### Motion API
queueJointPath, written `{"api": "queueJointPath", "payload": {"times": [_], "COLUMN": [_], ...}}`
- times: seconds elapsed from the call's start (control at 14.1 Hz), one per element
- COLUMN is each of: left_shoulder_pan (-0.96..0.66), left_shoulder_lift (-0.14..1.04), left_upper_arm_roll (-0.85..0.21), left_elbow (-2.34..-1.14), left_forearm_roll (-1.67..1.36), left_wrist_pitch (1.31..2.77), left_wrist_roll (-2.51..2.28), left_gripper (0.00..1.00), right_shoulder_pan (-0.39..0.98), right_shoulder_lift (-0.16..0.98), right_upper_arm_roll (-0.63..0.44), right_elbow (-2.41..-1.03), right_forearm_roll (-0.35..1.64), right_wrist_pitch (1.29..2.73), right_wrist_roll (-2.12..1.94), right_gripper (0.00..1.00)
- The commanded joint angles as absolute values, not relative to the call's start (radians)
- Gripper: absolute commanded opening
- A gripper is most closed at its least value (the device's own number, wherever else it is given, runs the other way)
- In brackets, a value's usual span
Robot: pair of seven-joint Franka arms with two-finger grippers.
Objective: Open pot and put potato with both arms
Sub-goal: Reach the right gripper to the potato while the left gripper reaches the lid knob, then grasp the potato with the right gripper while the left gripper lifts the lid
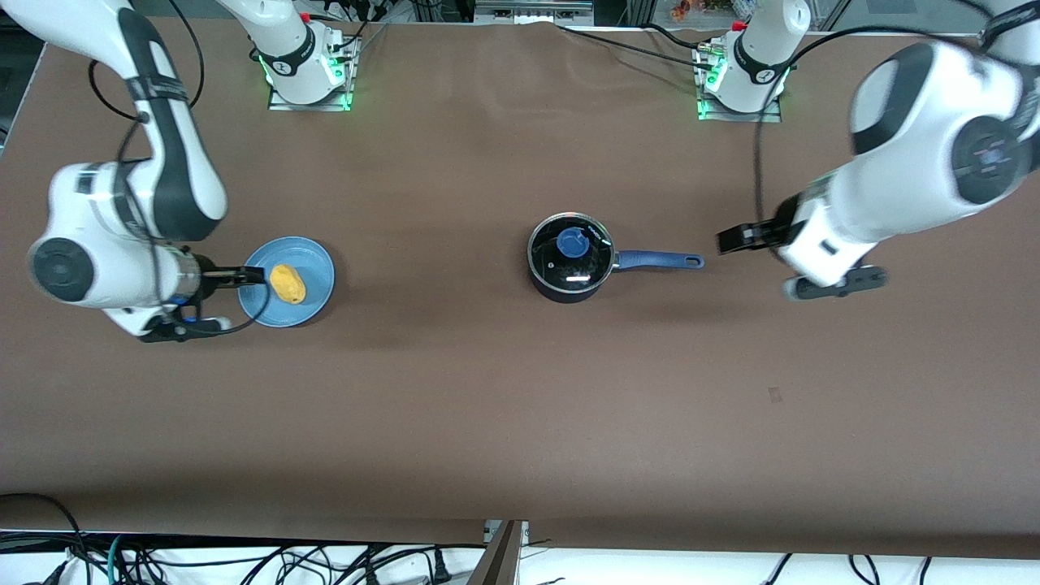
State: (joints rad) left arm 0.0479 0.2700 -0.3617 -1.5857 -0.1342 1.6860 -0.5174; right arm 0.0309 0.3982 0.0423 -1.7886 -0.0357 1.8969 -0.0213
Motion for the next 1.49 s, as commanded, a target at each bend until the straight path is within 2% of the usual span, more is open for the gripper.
{"api": "queueJointPath", "payload": {"times": [0.0, 0.21, 0.57, 1.28, 1.35, 1.42], "left_shoulder_pan": [0.005, -0.09, -0.237, -0.291, -0.291, -0.291], "left_shoulder_lift": [0.314, 0.379, 0.399, 0.462, 0.465, 0.468], "left_upper_arm_roll": [-0.42, -0.422, -0.42, -0.42, -0.42, -0.422], "left_elbow": [-1.595, -1.617, -1.893, -1.896, -1.89, -1.881], "left_forearm_roll": [-0.13, -0.114, -0.04, -0.012, -0.012, -0.012], "left_wrist_pitch": [1.749, 1.851, 2.256, 2.286, 2.286, 2.284], "left_wrist_roll": [-0.651, -0.833, -1.001, -1.108, -1.109, -1.109], "left_gripper": [1.0, 1.0, 1.0, 1.0, 0.99, 0.94], "right_shoulder_pan": [0.031, 0.031, 0.031, 0.029, 0.029, 0.029], "right_shoulder_lift": [0.333, 0.333, 0.331, 0.354, 0.356, 0.356], "right_upper_arm_roll": [0.048, 0.049, 0.049, 0.049, 0.049, 0.049], "right_elbow": [-1.946, -2.015, -2.157, -2.229, -2.229, -2.229], "right_forearm_roll": [-0.035, -0.04, -0.04, -0.038, -0.038, -0.038], "right_wrist_pitch": [2.009, 2.11, 2.344, 2.559, 2.56, 2.56], "right_wrist_roll": [-0.02, -0.037, -0.048, -0.178, -0.178, -0.178], "right_gripper": [1.0, 1.0, 1.0, 1.0, 0.96, 0.8]}}
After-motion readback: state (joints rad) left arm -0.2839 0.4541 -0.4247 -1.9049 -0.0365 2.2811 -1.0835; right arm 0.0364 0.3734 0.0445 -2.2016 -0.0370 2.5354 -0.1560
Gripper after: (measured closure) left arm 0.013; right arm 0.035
